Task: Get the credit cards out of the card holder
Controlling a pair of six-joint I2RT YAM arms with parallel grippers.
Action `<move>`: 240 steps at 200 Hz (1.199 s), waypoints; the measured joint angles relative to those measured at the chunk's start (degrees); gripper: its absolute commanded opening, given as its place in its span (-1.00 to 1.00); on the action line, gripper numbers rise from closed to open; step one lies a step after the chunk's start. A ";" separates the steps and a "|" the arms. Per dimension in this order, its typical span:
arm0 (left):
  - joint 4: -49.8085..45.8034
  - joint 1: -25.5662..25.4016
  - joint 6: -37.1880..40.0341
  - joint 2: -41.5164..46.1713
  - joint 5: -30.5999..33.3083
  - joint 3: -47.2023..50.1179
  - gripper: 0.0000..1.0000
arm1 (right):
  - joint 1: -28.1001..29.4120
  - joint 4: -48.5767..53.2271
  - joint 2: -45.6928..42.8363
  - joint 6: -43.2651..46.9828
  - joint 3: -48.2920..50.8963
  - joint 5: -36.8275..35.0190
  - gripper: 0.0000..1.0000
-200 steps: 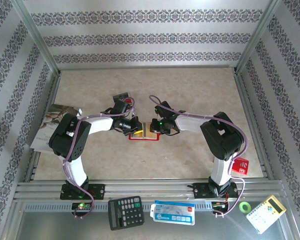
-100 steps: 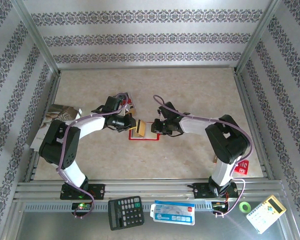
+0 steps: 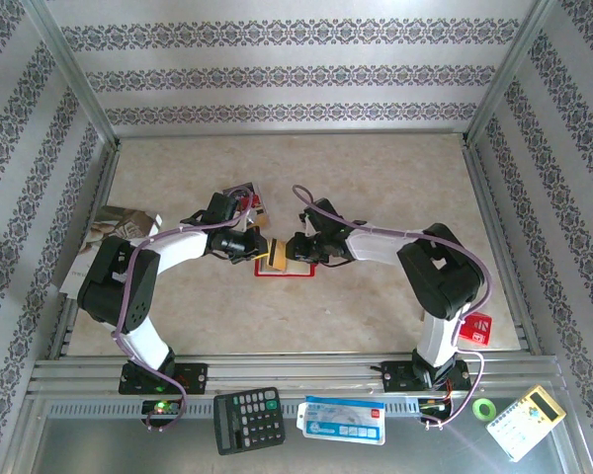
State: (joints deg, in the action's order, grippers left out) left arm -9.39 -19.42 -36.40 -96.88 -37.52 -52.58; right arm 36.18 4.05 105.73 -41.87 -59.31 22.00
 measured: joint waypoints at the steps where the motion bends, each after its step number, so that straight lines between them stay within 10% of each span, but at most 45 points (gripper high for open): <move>1: 0.02 0.00 0.00 0.00 0.00 0.02 -1.00 | 0.00 0.00 0.07 0.00 -0.04 0.02 -0.49; 133: 3.58 -0.02 -2.71 -4.33 -5.03 1.14 -0.66 | 0.35 1.09 3.54 0.00 -2.08 0.13 -0.60; 240: -0.44 0.04 -0.17 -0.04 -1.73 0.63 -1.00 | 0.31 -2.25 -1.05 0.00 2.49 -0.02 -0.42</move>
State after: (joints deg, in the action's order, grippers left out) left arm -9.82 -19.38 -36.58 -96.92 -39.24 -51.94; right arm 36.49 1.80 104.68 -41.87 -56.82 21.98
